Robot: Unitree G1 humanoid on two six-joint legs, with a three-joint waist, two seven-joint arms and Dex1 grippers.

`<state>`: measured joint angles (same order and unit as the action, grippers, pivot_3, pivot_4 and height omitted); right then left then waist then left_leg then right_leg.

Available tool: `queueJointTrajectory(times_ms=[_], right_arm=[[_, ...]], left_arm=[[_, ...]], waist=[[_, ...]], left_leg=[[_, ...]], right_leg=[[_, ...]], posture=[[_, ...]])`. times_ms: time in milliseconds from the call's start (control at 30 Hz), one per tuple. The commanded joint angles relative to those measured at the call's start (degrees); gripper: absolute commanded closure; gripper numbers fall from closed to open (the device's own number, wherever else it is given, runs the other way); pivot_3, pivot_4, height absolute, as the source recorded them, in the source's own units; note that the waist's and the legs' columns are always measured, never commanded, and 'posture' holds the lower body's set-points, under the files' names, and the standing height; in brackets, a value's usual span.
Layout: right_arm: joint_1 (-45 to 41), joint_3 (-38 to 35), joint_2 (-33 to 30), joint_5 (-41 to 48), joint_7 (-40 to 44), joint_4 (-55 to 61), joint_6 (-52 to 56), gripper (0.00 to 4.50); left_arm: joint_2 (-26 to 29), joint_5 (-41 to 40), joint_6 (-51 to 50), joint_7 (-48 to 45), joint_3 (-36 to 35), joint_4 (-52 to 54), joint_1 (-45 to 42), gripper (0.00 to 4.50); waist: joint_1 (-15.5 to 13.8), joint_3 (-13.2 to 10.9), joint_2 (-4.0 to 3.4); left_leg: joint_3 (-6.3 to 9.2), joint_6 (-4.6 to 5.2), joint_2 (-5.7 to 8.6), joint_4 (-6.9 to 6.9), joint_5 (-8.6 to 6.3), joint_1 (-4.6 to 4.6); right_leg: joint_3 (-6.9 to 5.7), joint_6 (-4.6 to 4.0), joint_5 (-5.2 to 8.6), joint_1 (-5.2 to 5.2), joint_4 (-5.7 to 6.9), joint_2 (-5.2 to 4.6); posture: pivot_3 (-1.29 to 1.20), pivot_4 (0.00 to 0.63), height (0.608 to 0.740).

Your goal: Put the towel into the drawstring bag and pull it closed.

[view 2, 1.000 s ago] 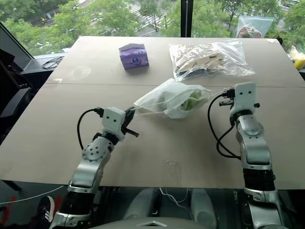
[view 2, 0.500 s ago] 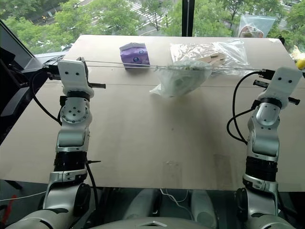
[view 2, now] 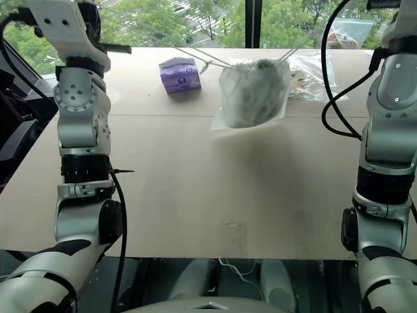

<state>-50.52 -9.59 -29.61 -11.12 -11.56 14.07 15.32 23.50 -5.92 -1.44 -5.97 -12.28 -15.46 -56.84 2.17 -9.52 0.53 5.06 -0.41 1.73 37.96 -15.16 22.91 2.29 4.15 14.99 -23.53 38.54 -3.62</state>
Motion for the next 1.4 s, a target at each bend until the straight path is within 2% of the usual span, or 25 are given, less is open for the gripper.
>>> queueJointTrajectory(times_ms=[33,100,167,267,367,467,533,633,733,867,1000,1133,1267,1300,1400], right_arm=[[2.9,5.3,1.6,-1.2,4.5,-0.3,-2.0,4.50],[5.8,5.2,3.6,-1.3,4.0,0.1,-2.3,4.50],[4.3,2.1,2.6,-3.9,1.3,1.8,-2.9,4.50],[0.7,-3.2,-0.8,-7.2,-3.4,2.1,-4.1,4.50],[1.8,-5.1,-1.6,-7.3,-3.8,0.3,-4.3,4.50],[6.1,-3.1,1.2,-5.0,0.2,-2.3,-1.6,4.50],[7.5,-3.5,3.0,-5.2,-0.8,-1.6,-1.7,4.50],[7.7,-8.5,2.7,-5.7,-4.2,-2.2,0.1,4.50],[9.6,-15.7,2.5,-4.1,-6.9,-3.8,4.2,4.50],[10.2,-11.9,-0.9,-6.8,-4.6,-2.0,0.5,4.50],[10.4,-12.9,1.2,-4.9,-6.4,-3.9,2.5,4.50],[10.0,-9.2,0.4,-4.0,-2.3,-3.0,0.0,4.50],[9.2,-2.4,1.6,-2.4,4.1,-1.7,-2.6,4.50],[9.3,-2.3,2.1,-2.7,3.7,-1.3,-2.2,4.50],[9.7,-13.2,4.7,-2.0,-5.3,-2.6,4.7,4.50]], left_arm=[[-4.9,-6.8,-1.1,-7.9,3.0,3.2,0.3,4.41],[-5.7,-4.9,1.8,-4.2,1.6,3.7,-1.1,4.41],[-4.3,-3.1,3.5,1.8,-1.9,1.4,-3.9,4.41],[-2.3,-3.1,4.3,3.3,-3.5,-0.5,-5.2,4.41],[-1.1,-1.6,6.3,5.6,-4.5,-3.4,-4.7,4.41],[-0.9,-1.8,4.0,4.2,-3.7,-8.9,-4.3,4.41],[-1.3,-1.6,4.7,4.1,-3.3,-9.8,-3.1,4.41],[1.5,1.5,6.8,9.1,-4.6,-11.9,-2.5,4.41],[4.2,1.2,5.3,12.6,-7.6,-17.5,-2.0,4.41],[5.4,2.2,7.5,11.9,-5.7,-15.4,-0.5,4.41],[3.6,0.5,6.1,11.7,-5.6,-16.2,-0.7,4.41],[1.9,-1.9,5.3,6.6,-3.9,-14.1,-0.2,4.41],[0.7,-2.2,5.3,5.7,-3.3,-13.4,-0.6,4.41],[0.7,-2.0,5.5,5.9,-3.4,-13.6,-0.8,4.41],[3.6,1.1,4.1,14.8,-6.3,-16.8,-0.9,4.41]], waist=[[0.0,0.0,0.01],[0.1,-0.1,0.21],[0.4,-0.4,0.26],[0.5,-0.4,0.22],[0.1,-0.3,0.26],[0.2,-0.2,0.51],[0.2,-0.2,0.44],[0.2,-0.4,0.27],[0.0,-0.4,0.31],[0.2,-0.4,0.30],[0.4,-0.4,0.31],[0.2,-0.4,0.31],[0.4,-0.4,0.31],[0.5,-0.4,0.31],[0.3,-0.4,0.32]], left_leg=[[0.00,0.01,0.01,0.00,-0.01,0.01],[0.01,0.07,0.04,0.07,-0.04,0.03],[0.04,0.07,0.02,0.19,-0.03,0.19],[-0.14,-0.05,0.02,0.38,0.07,1.07],[-0.07,-0.07,-0.02,0.16,0.07,0.97],[-0.08,-0.06,-0.02,0.22,0.07,0.86],[-0.16,0.01,0.04,0.39,0.08,0.70],[-0.12,0.17,0.10,0.40,0.26,0.84],[-0.05,0.05,0.11,0.36,0.41,0.93],[-0.10,0.04,0.11,0.35,0.42,0.90],[-0.12,0.04,0.02,0.34,0.43,0.83],[-0.20,0.02,0.05,0.35,0.46,0.87],[-0.24,0.02,0.05,0.36,0.47,0.86],[-0.25,0.02,0.04,0.36,0.47,0.84],[-0.20,0.01,0.02,0.35,0.47,0.85]], right_leg=[[0.03,0.00,0.00,0.03,-0.06,-0.04],[0.08,0.02,-0.01,0.06,-0.13,-0.07],[0.11,0.02,-0.02,-0.15,0.04,-0.05],[0.36,0.00,-0.05,-1.40,0.65,-0.03],[0.25,-0.01,-0.03,-1.35,0.50,-0.01],[0.17,-0.01,-0.04,-1.06,0.36,0.00],[0.16,0.04,-0.11,-0.77,0.37,-0.01],[0.20,0.13,-0.41,-0.87,0.37,-0.04],[0.16,0.11,-0.48,-0.98,0.39,-0.03],[0.20,0.11,-0.48,-0.97,0.39,-0.04],[0.25,0.03,-0.54,-0.99,0.43,0.03],[0.20,0.02,-0.55,-0.98,0.45,0.01],[0.20,0.04,-0.56,-0.97,0.43,0.01],[0.21,0.04,-0.56,-0.97,0.44,0.02],[0.17,0.03,-0.56,-0.97,0.45,0.05]], posture=[[0.00,0.150,0.740],[0.00,0.150,0.740],[0.00,0.150,0.740],[0.00,0.150,0.740],[0.00,0.150,0.740],[0.00,0.150,0.740],[0.00,0.150,0.740],[0.00,0.150,0.740],[0.00,0.150,0.740],[0.00,0.150,0.740],[0.00,0.150,0.740],[0.00,0.150,0.740],[0.00,0.150,0.740],[0.00,0.150,0.740],[0.00,0.150,0.740]])
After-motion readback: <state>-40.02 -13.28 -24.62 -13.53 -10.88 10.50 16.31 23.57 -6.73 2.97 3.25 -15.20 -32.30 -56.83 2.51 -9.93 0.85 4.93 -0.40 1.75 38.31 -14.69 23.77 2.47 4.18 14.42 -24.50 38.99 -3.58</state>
